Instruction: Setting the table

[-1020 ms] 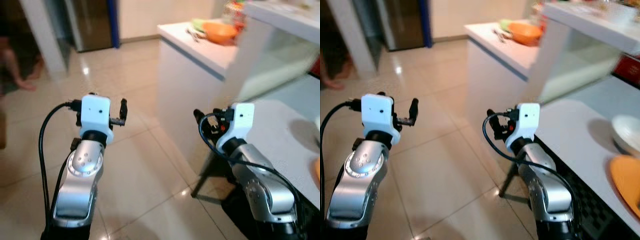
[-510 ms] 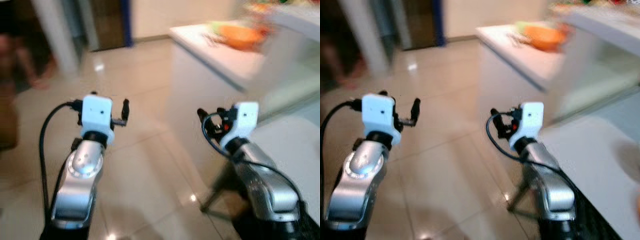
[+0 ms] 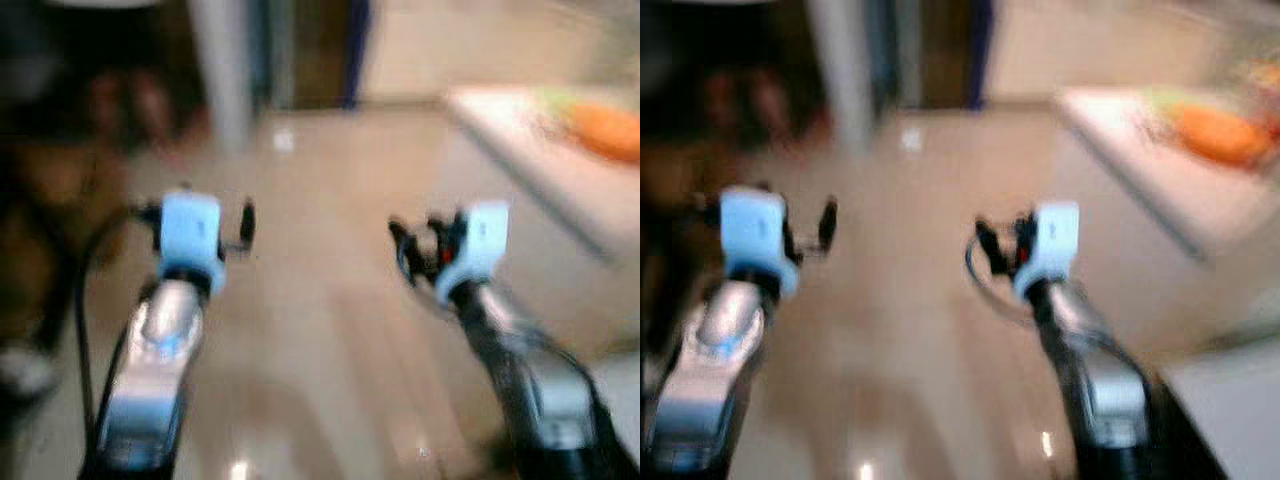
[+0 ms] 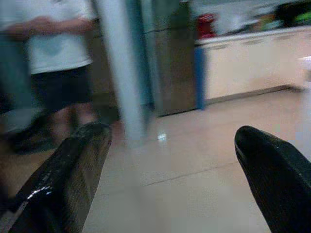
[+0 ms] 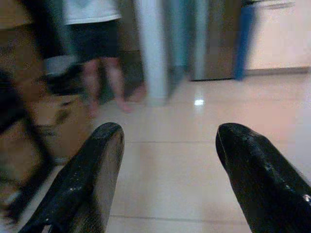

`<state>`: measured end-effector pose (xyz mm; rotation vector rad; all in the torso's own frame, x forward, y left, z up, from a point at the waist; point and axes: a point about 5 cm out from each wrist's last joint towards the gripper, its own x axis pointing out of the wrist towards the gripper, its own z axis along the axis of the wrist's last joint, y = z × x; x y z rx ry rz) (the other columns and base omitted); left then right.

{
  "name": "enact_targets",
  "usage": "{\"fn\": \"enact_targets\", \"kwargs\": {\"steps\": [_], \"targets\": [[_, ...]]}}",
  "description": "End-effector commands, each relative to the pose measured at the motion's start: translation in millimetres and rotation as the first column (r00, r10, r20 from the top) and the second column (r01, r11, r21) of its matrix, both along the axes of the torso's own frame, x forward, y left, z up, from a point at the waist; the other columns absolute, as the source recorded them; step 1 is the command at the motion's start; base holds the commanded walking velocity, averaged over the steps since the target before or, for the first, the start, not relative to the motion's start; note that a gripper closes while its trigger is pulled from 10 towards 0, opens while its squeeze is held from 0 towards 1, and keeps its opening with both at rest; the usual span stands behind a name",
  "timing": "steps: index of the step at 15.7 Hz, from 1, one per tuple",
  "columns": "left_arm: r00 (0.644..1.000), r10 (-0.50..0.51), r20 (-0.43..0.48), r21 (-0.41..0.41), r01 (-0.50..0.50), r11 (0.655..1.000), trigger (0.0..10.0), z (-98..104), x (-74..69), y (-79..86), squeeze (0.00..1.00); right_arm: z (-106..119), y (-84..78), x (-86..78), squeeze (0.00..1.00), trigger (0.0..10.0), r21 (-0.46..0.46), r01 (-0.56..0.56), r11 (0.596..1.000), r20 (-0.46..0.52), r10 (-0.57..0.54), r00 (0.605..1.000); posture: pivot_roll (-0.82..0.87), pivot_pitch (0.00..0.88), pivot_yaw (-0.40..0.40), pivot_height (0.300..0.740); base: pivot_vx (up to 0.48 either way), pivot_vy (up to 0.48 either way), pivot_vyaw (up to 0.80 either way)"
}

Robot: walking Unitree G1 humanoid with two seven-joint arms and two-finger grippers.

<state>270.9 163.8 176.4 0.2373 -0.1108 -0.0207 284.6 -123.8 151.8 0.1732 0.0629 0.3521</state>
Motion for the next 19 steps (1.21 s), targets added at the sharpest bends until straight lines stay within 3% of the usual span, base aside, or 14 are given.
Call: {"fn": "enact_targets", "kwargs": {"steps": [1,3,6,7,9,10,12,14,19], "targets": [[1.000,-0.001,0.009,-0.005,0.001,1.000,10.0,3,0.5,-0.3,0.00,4,0.2,0.1,0.00,10.0,-0.003,-0.010,1.000,0.017,0.011,1.000,0.04,0.000,-0.058,0.740,0.386,0.000,0.80],[1.000,-0.001,0.009,-0.002,0.001,1.000,10.0,3,0.4,-0.1,0.00,5,0.2,0.7,0.00,10.0,-0.016,-0.015,1.000,0.026,0.015,1.000,0.05,0.000,-0.059,0.740,0.382,0.000,0.80],[1.000,-0.017,0.015,0.020,0.017,1.000,10.0,2,-2.0,2.0,0.00,7,-0.4,1.1,0.00,10.0,0.031,-0.008,0.999,0.038,0.007,0.999,0.05,0.000,-0.061,0.740,0.384,0.000,0.00],[0.999,-0.037,0.017,0.021,0.036,0.999,10.0,-2,-3.8,3.8,0.00,6,-3.4,2.3,0.00,10.0,0.004,0.009,1.000,0.060,-0.010,0.998,0.05,0.000,-0.060,0.740,0.382,0.000,0.00],[0.999,0.006,-0.031,0.005,-0.006,1.000,10.0,-26,-6.3,26.3,0.00,-14,-22.9,10.7,0.00,10.0,-0.049,0.168,0.985,0.064,-0.165,0.984,0.06,0.000,-0.055,0.740,0.381,0.000,0.00],[0.999,0.006,-0.037,0.003,-0.006,1.000,10.0,-30,-6.3,28.5,0.00,-15,-24.5,12.1,0.00,10.0,-0.044,0.179,0.983,0.066,-0.176,0.982,0.06,0.000,-0.055,0.740,0.382,0.000,0.00],[0.999,-0.029,-0.037,-0.014,0.029,0.999,10.0,-41,-10.2,23.4,0.00,-36,-28.3,11.2,0.00,10.0,0.004,0.237,0.972,0.011,-0.237,0.972,0.07,0.000,-0.048,0.740,0.384,0.000,-0.71],[0.999,-0.020,-0.027,-0.005,0.020,1.000,10.0,-44,-12.2,26.7,0.00,-44,-31.5,8.6,0.00,10.0,0.026,0.268,0.963,0.015,-0.269,0.963,0.07,0.000,-0.047,0.740,0.384,0.000,-0.80],[0.999,-0.028,0.018,0.006,0.028,1.000,10.0,-36,-6.9,26.9,0.00,-40,-31.5,9.3,0.00,10.0,0.071,0.286,0.956,0.044,-0.289,0.956,0.07,0.000,-0.056,0.740,0.382,0.000,-0.80]]}}
